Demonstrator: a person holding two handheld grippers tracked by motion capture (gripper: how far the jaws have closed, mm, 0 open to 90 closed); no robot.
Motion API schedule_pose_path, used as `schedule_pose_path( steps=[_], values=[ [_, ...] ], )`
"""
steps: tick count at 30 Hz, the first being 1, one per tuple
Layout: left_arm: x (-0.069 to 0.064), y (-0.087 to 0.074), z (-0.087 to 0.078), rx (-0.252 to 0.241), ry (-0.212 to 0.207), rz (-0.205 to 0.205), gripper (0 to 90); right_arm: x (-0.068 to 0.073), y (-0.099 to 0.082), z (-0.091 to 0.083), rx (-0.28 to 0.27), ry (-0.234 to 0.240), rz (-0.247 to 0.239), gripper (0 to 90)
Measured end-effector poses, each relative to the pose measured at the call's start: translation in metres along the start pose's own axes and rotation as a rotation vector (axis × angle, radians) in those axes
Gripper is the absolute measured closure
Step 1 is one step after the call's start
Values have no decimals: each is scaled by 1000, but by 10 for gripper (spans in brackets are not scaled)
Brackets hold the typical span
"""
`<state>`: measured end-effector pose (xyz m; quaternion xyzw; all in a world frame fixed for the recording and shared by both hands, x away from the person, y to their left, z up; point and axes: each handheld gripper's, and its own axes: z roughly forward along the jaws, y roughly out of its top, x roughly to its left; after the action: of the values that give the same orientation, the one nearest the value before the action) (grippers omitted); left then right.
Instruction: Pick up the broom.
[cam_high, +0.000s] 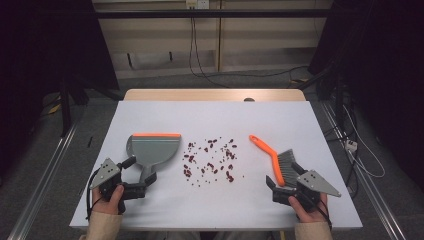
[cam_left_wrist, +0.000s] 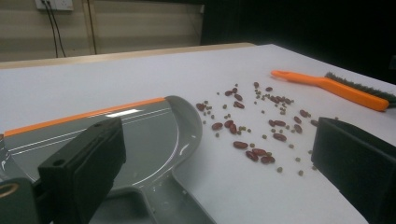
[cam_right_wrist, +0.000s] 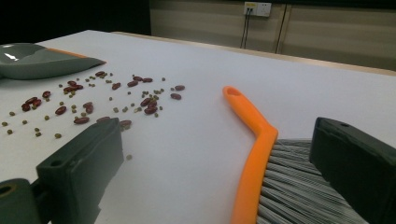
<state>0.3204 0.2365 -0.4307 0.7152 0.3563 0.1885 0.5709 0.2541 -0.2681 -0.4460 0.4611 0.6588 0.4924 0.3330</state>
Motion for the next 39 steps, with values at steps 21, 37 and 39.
schedule_pose_path(
  steps=[21,37,39],
  values=[
    [3,-1,2,6,-7,-2,29,-29,31,35,153,-34,84,78],
    [5,0,0,2,-5,-3,29,-56,36,93,375,-19,65,424],
    [5,0,0,3,-5,-4,29,-58,35,96,381,-14,85,442]
  ],
)
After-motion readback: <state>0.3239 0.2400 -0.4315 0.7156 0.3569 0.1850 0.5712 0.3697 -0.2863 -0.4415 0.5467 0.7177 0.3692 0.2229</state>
